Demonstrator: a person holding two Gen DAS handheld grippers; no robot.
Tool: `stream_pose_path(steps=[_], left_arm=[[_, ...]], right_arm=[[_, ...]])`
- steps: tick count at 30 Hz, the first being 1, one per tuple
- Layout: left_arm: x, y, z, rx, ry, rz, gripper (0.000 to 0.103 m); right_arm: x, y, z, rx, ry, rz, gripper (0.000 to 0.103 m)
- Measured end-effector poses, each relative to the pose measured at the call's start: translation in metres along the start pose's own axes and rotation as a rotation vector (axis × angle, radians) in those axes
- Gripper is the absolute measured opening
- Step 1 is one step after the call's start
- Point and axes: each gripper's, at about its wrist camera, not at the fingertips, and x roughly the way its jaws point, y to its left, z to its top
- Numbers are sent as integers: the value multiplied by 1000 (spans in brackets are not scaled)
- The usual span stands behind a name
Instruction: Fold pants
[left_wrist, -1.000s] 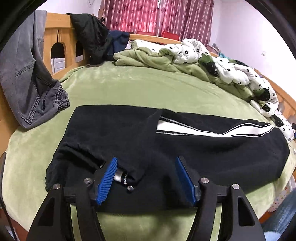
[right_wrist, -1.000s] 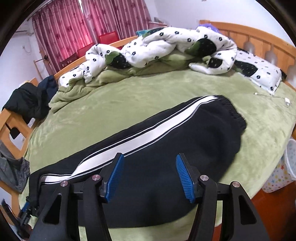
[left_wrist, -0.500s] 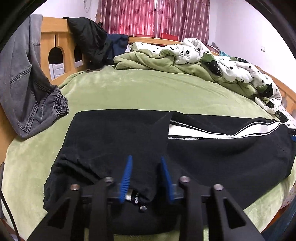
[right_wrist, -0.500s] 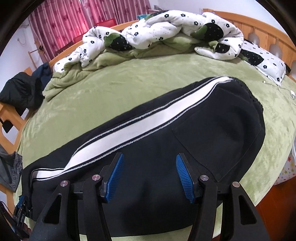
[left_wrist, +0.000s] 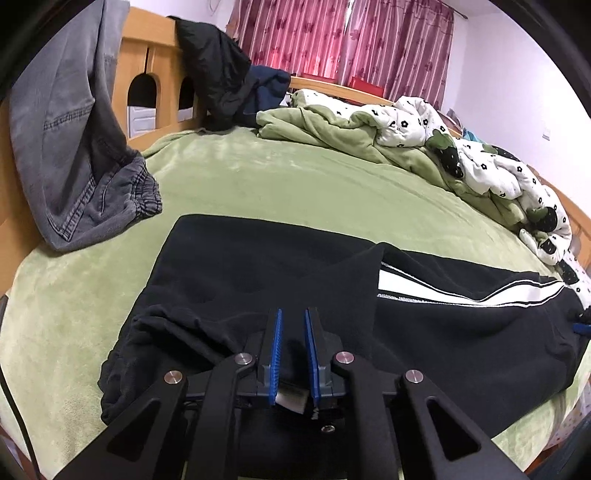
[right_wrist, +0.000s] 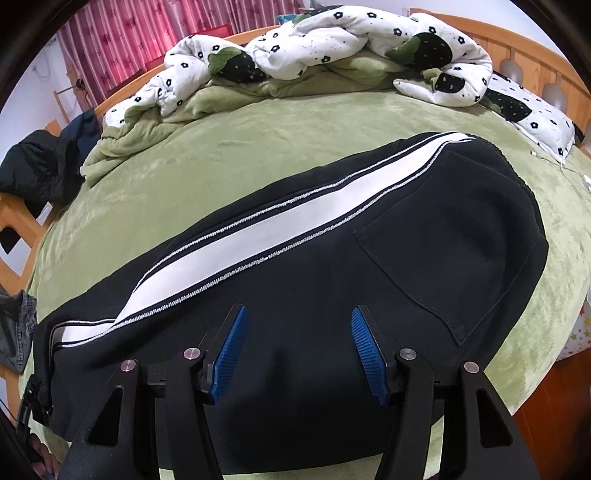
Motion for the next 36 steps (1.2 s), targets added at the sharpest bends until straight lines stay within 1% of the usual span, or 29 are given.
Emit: stream_pose_path(steps=[6, 7, 8, 12, 14, 16, 19, 22, 24, 26, 27, 28, 29, 32, 36], left_arm=[[2, 5, -2, -1, 20, -47, 13], [2, 5, -4, 2, 23, -54, 17], [2, 4, -5, 6, 30, -62, 25], [1, 0, -12, 18, 37, -82, 40], [0, -3, -14, 33, 39, -88, 51], [0, -6, -16, 50, 46, -84, 54], [1, -10, -18, 71, 49, -61, 54], [1, -10, -17, 63, 50, -58, 53], [1, -8, -17, 53, 46, -48, 43], [1, -5, -16, 39, 43, -51, 30], [1, -4, -15, 32, 40, -49, 27], [0, -3, -14, 25, 35, -48, 20], [-1, -2, -14, 20, 24, -46, 18], [-6, 0, -10, 23, -26, -19, 17], [-9, 7, 2, -11, -52, -23, 17]], right_arm=[[2, 6, -1, -17, 5, 2, 58], [2, 7, -1, -19, 7, 4, 58], [2, 8, -2, -24, 8, 7, 58], [1, 13, -4, -41, 7, 15, 58], [2, 17, -6, -52, 10, 18, 58], [2, 21, -7, -65, 12, 24, 58], [3, 25, -10, -81, 19, 30, 58], [4, 31, -12, -100, 22, 31, 58], [4, 33, -14, -113, 24, 27, 58], [5, 33, -15, -123, 27, 26, 58], [5, 33, -16, -127, 28, 25, 58], [6, 33, -17, -129, 29, 25, 58], [6, 34, -18, -131, 30, 25, 58], [8, 34, -20, -138, 40, 26, 58], [9, 37, -22, -156, 42, 18, 58]])
